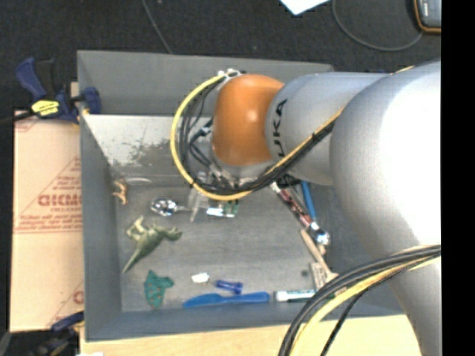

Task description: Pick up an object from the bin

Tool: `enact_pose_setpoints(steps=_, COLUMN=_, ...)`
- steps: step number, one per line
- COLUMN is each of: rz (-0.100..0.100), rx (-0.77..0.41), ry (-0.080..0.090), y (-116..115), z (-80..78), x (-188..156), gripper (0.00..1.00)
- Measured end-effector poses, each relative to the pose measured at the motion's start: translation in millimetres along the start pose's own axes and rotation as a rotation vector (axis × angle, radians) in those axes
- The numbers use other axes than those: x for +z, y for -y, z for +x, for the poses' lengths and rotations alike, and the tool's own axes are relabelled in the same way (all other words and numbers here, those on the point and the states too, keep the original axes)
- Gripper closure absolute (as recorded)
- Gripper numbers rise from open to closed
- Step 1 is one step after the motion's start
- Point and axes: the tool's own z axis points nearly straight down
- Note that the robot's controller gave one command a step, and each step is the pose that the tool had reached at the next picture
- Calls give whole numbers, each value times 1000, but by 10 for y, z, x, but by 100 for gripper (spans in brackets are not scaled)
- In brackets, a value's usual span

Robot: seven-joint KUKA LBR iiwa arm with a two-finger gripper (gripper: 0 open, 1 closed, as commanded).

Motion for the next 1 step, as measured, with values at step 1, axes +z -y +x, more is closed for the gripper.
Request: enact_pose_setpoints(steps=1, rz=-2, rx=0, ry=4, y=-1, z=-9, x=-201, gripper=100)
